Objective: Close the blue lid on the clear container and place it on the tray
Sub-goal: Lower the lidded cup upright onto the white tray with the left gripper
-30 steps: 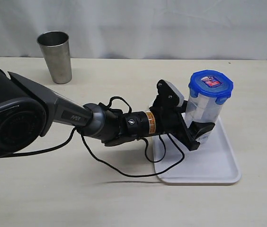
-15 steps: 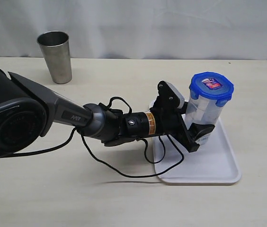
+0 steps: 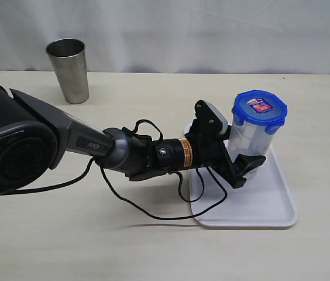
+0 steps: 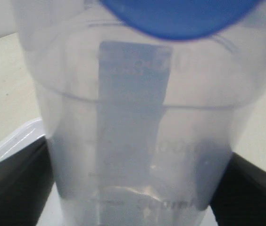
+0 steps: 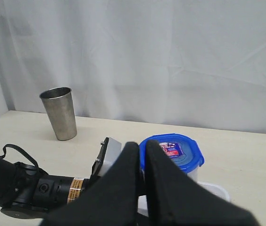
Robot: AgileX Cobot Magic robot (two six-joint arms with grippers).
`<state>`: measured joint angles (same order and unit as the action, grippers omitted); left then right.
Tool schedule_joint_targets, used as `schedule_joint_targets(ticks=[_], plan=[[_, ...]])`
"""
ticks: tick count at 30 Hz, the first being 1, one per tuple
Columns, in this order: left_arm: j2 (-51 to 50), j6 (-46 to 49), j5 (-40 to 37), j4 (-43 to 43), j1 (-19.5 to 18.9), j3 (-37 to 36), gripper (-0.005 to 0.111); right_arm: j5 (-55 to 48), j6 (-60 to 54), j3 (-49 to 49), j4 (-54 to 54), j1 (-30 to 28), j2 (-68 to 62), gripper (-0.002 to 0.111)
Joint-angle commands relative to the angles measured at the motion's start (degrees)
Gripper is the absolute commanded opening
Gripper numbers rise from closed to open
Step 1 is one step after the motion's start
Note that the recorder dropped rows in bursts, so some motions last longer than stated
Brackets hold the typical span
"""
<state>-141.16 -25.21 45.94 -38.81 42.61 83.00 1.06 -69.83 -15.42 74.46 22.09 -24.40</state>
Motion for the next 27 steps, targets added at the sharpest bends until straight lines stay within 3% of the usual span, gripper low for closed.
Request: schedule_joint_targets(ticks=[1, 14, 20, 27], plan=[[-0.12, -0.39, -0.67, -0.01, 0.02, 0.42, 0.081, -0.63, 0.07, 0.18, 0.02, 0.09, 0.23, 0.005], [-0.02, -0.39, -3.03, 0.1, 0.02, 0.42, 0.081, -0.63, 0.07, 0.18, 0.02, 0.09, 0.23, 0.005], [0.09, -0.39, -3.62, -0.02, 0.02, 0.42, 0.096, -0.63, 0.07, 0.18, 0.02, 0.09, 0.23, 0.005], [0.09, -0.39, -4.23, -0.87, 0.02, 0.42, 0.096, -0.63, 0.07, 0.18, 0.02, 0.09, 0.23, 0.005]])
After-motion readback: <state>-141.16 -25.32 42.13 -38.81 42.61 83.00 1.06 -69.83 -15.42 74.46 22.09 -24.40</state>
